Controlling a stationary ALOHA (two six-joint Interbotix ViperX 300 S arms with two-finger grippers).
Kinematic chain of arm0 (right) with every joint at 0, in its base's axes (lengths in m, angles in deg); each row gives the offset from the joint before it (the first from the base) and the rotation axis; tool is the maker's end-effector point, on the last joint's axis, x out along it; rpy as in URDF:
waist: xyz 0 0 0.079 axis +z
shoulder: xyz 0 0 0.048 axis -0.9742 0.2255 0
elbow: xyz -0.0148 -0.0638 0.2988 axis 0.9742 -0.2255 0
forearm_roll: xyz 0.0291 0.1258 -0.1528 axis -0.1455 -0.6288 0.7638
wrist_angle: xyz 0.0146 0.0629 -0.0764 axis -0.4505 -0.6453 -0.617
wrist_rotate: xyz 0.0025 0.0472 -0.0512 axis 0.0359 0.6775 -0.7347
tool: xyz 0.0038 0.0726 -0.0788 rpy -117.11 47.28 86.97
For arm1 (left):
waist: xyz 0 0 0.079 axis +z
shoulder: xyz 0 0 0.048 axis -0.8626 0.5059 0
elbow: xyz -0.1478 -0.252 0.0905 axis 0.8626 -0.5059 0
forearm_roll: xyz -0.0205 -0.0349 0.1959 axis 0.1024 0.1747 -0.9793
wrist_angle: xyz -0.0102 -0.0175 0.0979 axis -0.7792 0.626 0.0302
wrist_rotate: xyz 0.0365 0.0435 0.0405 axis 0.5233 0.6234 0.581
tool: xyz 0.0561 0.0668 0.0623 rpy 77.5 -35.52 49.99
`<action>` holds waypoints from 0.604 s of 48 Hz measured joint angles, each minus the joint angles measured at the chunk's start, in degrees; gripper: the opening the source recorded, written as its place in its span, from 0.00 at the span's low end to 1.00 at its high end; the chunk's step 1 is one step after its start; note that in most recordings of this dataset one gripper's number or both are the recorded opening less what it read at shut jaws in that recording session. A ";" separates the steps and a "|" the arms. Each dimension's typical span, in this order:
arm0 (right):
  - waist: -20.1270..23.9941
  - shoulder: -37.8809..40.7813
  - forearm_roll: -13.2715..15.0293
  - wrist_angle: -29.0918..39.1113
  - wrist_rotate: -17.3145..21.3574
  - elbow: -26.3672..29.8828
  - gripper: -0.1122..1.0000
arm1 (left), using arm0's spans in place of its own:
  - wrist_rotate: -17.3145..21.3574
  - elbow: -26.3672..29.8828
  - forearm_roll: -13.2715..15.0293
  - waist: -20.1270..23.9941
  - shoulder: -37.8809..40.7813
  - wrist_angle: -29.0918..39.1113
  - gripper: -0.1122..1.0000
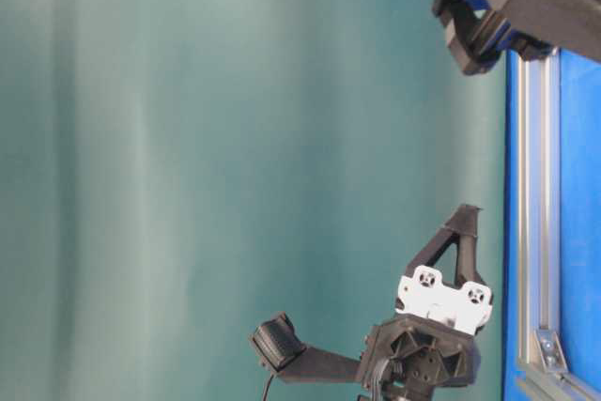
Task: Insert the wire through the string loop located on the left side.
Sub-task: 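Move the right gripper holding the black USB cable toward the frame corner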
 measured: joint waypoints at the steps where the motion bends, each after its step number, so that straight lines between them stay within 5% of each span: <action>1: 0.00 0.00 0.00 -0.09 0.00 0.00 0.10 | 0.00 0.00 -0.09 0.00 -0.09 0.09 0.10; 8: 0.70 -1.32 0.00 1.32 2.20 0.70 0.01 | 0.18 0.09 -0.79 0.09 -1.05 1.85 0.10; 17: 0.97 -1.23 0.00 2.72 3.87 1.05 0.01 | 0.09 0.09 -0.88 0.09 -1.14 2.02 0.10; 29: 0.97 -1.23 0.00 3.16 4.04 1.05 0.15 | -0.09 0.09 -0.97 0.00 -1.14 2.64 0.10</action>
